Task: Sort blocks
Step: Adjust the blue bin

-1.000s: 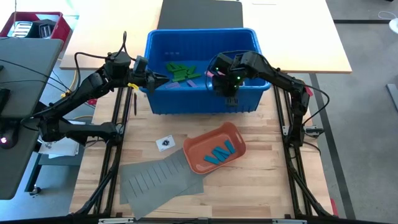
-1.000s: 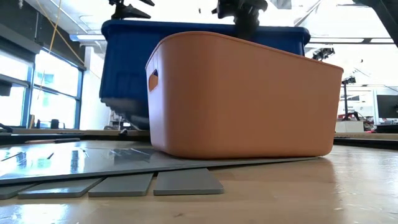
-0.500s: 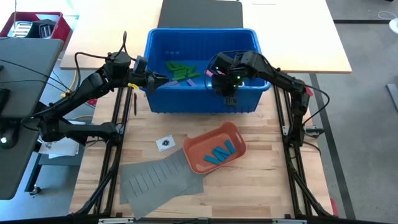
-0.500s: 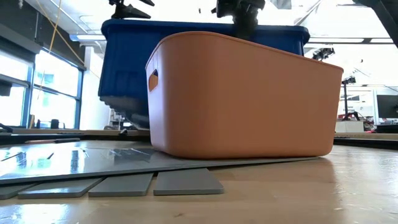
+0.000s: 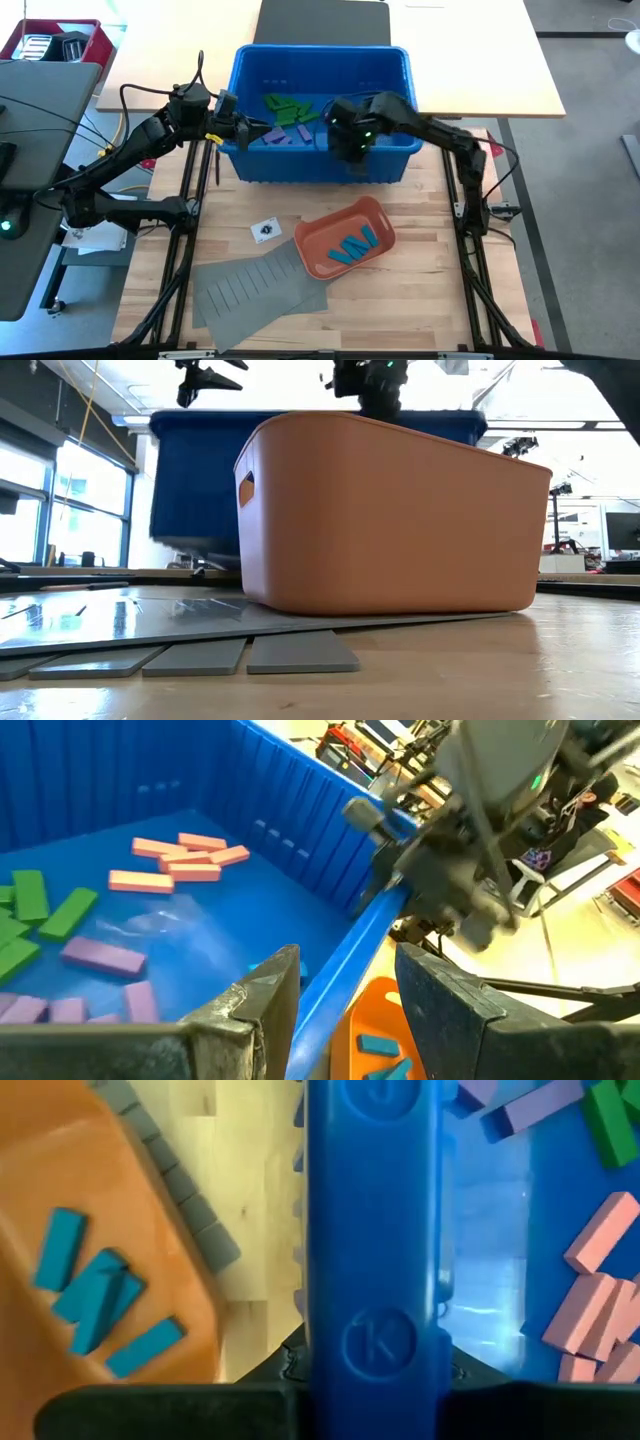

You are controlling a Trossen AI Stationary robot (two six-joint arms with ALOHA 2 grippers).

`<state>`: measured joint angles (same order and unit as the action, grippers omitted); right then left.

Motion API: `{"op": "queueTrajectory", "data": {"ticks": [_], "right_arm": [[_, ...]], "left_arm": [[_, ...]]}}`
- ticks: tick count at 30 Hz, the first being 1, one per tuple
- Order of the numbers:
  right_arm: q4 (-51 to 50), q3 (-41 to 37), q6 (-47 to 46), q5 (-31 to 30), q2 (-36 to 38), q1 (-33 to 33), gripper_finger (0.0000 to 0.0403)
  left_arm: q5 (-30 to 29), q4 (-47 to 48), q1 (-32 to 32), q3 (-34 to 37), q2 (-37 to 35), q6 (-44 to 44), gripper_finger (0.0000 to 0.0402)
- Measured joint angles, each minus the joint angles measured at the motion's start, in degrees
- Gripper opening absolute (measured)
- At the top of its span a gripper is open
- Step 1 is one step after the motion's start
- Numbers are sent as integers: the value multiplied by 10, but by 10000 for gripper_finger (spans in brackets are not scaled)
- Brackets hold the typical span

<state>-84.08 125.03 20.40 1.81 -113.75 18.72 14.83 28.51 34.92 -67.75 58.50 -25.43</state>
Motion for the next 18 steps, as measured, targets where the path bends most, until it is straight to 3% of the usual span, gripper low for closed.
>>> {"op": "queueTrajectory", "data": {"ticks": [8, 18], "right_arm": [[18, 0, -4, -13, -52, -37, 62], [31, -13, -25, -10, -57, -76, 64]], "left_arm": [[5, 3, 0, 0, 0, 0, 158], [16, 18, 0, 0, 0, 29, 158]]}}
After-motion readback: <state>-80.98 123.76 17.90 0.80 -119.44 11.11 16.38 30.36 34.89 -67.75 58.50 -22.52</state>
